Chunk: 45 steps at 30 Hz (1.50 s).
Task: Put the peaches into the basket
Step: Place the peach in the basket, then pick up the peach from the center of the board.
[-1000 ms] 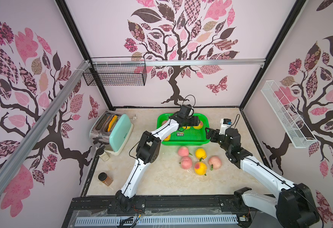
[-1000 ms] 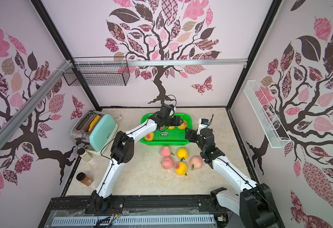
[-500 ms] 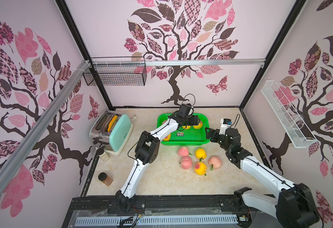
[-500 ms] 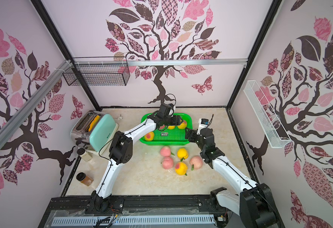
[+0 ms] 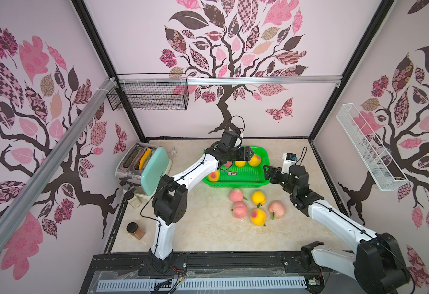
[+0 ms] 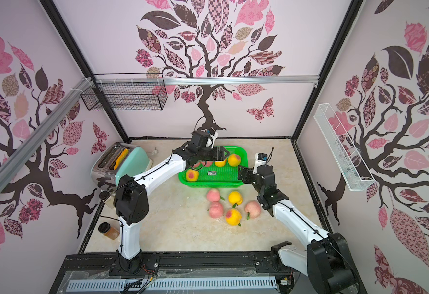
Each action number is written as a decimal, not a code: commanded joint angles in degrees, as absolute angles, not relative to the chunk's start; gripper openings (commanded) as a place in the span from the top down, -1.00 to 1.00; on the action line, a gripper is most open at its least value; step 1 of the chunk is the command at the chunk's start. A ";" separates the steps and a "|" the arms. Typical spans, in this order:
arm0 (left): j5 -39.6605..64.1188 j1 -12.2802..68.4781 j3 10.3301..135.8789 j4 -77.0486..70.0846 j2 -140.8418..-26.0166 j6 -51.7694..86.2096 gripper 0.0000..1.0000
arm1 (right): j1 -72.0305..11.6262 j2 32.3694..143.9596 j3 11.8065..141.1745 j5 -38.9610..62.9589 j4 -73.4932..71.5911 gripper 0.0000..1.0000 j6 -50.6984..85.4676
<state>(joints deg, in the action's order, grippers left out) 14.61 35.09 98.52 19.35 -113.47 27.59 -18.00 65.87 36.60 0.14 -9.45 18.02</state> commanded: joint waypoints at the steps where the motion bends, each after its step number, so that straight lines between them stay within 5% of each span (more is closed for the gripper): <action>1: 14.23 33.10 90.63 15.47 -107.53 26.80 -0.51 | -18.27 65.92 38.67 2.12 -8.35 -0.71 18.81; 11: 14.37 27.10 69.12 9.69 -90.74 27.11 -0.52 | -18.23 65.54 43.78 7.06 1.13 -0.72 18.38; 28: 14.11 25.63 58.13 6.55 -82.19 26.81 -0.53 | -18.28 54.46 43.35 16.40 28.86 -0.69 25.56; 45: 13.60 25.51 57.77 4.64 -83.34 26.36 -0.54 | -18.23 57.66 45.57 1.84 50.56 -0.71 28.93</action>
<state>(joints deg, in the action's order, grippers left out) 14.15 25.78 58.28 5.63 -83.35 26.96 -18.00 57.69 42.81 5.26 46.35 28.08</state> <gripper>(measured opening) 0.768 0.858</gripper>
